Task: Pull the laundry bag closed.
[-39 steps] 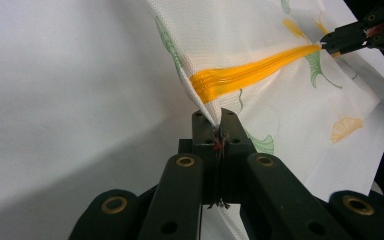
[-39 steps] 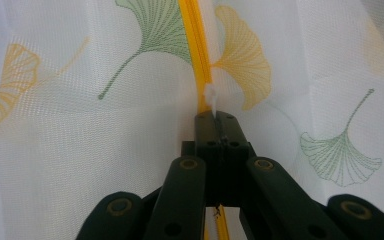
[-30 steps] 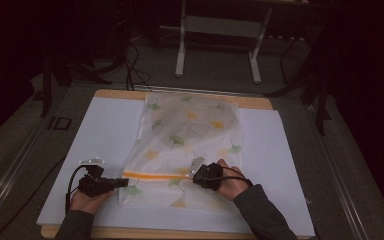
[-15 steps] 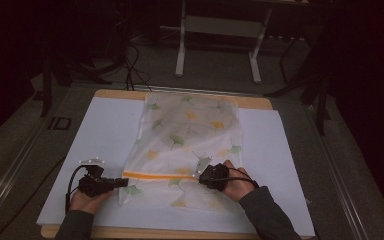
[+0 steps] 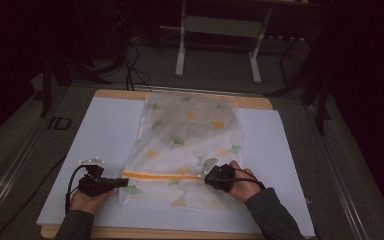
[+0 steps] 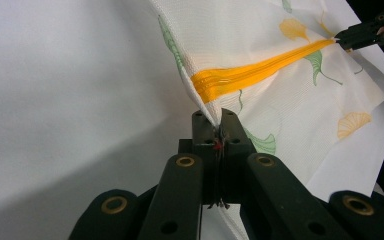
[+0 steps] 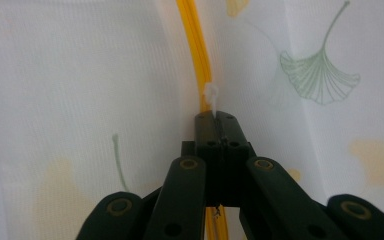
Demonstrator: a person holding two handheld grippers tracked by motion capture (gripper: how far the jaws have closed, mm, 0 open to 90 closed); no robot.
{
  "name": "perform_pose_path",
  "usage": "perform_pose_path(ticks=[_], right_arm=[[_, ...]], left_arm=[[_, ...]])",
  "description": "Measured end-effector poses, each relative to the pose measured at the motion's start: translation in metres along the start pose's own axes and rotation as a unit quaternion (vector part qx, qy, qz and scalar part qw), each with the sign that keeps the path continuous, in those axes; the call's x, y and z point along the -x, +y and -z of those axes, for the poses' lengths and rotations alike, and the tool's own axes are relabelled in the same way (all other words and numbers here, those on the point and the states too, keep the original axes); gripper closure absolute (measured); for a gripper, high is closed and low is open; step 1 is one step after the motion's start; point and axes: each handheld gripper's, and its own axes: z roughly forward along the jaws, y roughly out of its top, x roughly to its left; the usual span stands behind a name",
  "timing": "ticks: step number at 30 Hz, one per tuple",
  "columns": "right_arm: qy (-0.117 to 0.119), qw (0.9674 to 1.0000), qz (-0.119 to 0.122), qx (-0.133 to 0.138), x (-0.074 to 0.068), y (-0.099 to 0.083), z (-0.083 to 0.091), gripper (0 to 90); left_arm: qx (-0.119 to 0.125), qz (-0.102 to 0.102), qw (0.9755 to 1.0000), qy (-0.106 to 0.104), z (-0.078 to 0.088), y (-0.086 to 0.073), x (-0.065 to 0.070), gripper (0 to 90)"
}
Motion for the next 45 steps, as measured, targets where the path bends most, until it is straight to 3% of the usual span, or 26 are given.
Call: perform_pose_path(ticks=[45], right_arm=[[-0.009,0.9996,-0.022,-0.016,0.006,-0.032,0.012,90.0]], left_arm=[[0.007,0.002,1.0,0.0,0.003,0.0,-0.001,89.1]])
